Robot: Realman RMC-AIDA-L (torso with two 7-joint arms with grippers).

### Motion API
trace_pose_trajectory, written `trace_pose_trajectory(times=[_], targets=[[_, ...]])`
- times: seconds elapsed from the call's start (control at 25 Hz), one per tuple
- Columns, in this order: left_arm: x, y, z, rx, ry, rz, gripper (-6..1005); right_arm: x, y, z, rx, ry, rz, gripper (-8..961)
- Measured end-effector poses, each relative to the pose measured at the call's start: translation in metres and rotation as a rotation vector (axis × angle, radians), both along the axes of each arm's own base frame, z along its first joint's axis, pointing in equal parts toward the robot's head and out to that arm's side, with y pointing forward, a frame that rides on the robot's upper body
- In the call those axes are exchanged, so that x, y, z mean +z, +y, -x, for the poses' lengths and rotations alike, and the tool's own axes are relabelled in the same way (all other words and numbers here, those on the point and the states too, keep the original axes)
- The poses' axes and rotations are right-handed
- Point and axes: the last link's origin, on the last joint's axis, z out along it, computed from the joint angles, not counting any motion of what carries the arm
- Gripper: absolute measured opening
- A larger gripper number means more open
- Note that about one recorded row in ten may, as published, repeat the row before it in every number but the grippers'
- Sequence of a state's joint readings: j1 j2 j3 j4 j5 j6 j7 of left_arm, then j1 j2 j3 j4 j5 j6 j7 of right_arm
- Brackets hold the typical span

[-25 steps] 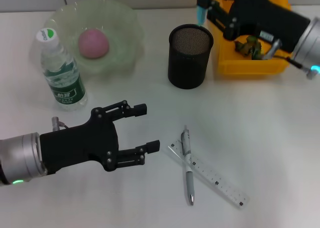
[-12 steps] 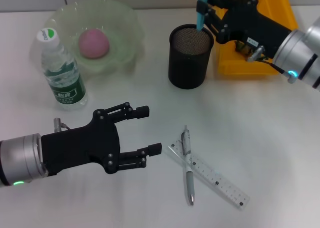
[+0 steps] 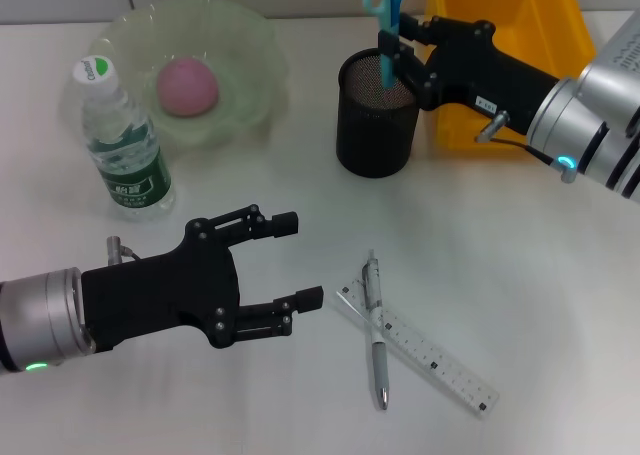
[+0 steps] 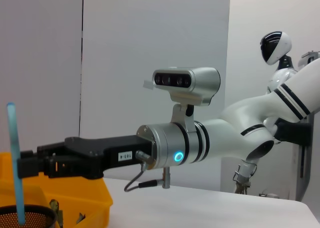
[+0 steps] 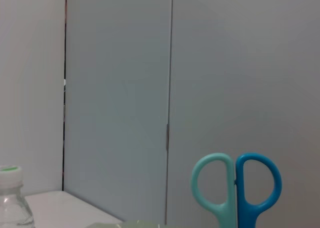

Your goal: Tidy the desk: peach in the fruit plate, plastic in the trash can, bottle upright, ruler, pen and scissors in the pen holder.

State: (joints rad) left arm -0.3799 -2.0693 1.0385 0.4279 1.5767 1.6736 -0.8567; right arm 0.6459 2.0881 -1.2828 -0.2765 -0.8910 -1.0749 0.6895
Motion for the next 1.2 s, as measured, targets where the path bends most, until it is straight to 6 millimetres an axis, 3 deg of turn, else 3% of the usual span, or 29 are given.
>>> trace_pose_trajectory(times=[0.48, 0.52, 0.72, 0.84, 1.04, 1.2], targets=[[0.001, -0.001, 0.001, -0.001, -0.003, -0.007, 790, -0.002, -0.008, -0.008, -0.034, 0.030, 0.019, 350], [0.002, -0.002, 0.002, 0.000, -0.004, -0.008, 790, 0.002, -0.010, -0.007, -0.031, 0.060, 0.023, 356], [0.004, -0.006, 0.002, -0.007, -0.019, -0.001, 789, 0.038, -0.022, -0.001, -0.027, 0.235, 0.077, 568], [0.005, -0.008, 0.003, -0.005, -0.022, 0.001, 789, 0.065, -0.035, 0.011, -0.027, 0.266, 0.155, 611], [0.006, -0.012, 0.007, 0.006, -0.018, 0.003, 789, 0.098, -0.044, 0.042, -0.173, 0.150, 0.368, 801], [0.007, -0.014, 0.011, 0.021, -0.013, 0.002, 789, 0.104, -0.046, 0.062, -0.358, -0.093, 0.519, 809]])
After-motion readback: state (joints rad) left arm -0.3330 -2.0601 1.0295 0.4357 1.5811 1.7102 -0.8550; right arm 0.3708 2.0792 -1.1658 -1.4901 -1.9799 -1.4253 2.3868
